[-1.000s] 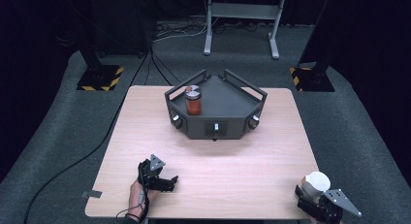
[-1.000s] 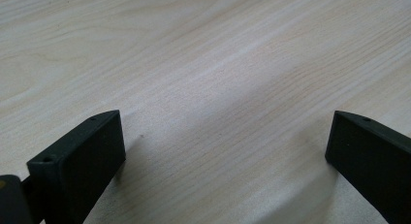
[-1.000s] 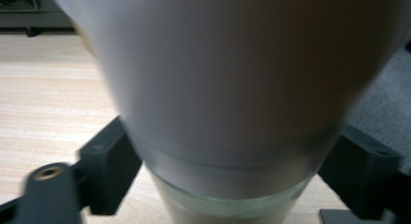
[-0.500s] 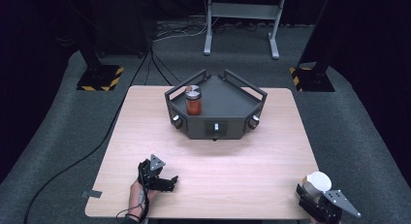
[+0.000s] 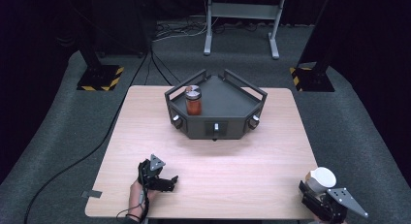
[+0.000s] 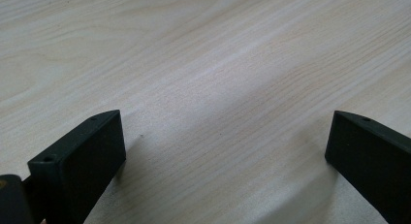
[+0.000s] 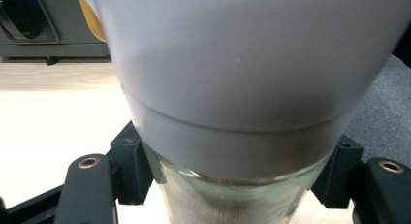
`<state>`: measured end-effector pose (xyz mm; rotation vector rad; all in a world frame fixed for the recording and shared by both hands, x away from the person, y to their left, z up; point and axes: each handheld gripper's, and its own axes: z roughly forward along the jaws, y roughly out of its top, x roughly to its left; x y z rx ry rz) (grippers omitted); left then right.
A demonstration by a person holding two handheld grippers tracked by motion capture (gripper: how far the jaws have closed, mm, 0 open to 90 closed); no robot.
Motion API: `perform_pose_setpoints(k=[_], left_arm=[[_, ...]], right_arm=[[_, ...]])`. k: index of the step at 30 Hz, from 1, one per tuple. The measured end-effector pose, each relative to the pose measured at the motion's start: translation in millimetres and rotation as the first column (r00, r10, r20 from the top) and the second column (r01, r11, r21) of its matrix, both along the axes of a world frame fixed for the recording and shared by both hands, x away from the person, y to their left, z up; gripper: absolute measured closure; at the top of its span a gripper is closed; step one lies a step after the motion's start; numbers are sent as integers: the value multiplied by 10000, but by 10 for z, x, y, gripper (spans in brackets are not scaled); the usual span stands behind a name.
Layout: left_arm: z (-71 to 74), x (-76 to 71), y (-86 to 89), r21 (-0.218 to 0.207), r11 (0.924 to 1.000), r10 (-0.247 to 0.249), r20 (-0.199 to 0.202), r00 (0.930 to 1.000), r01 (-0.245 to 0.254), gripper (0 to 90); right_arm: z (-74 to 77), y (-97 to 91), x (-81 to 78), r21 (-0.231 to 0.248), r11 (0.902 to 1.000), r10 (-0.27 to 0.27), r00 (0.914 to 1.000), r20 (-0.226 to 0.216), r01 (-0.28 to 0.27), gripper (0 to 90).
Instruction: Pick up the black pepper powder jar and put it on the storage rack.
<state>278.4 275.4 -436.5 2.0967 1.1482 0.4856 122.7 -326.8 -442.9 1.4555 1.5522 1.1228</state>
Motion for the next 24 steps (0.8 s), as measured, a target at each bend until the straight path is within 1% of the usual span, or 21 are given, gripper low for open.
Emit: perform_pose_setpoints(k=[10,13,16,22,24], left_arm=[[-2,-2,0,-9,10000,-3,16,10000,3,6],[-4,-4,0,-24,10000,9,22,10000,-9,6],[-2,-2,0,-8,10000,-4,12,10000,4,6],[-3,-2,2,-29,10000,-1,13,10000,1,6],[-4,-3,1,-26,10000,3,17,10000,-3,6]], right_arm=[[98,91,157,-154,9987,480,9988,-35,-481,300],[140,120,236,-244,9972,707,9974,-117,-709,300],[158,142,279,-292,9965,772,9969,-179,-777,300],[211,189,408,-257,9940,1064,9942,-129,-1067,301],[223,195,423,-257,9933,1121,9936,-115,-1123,301]])
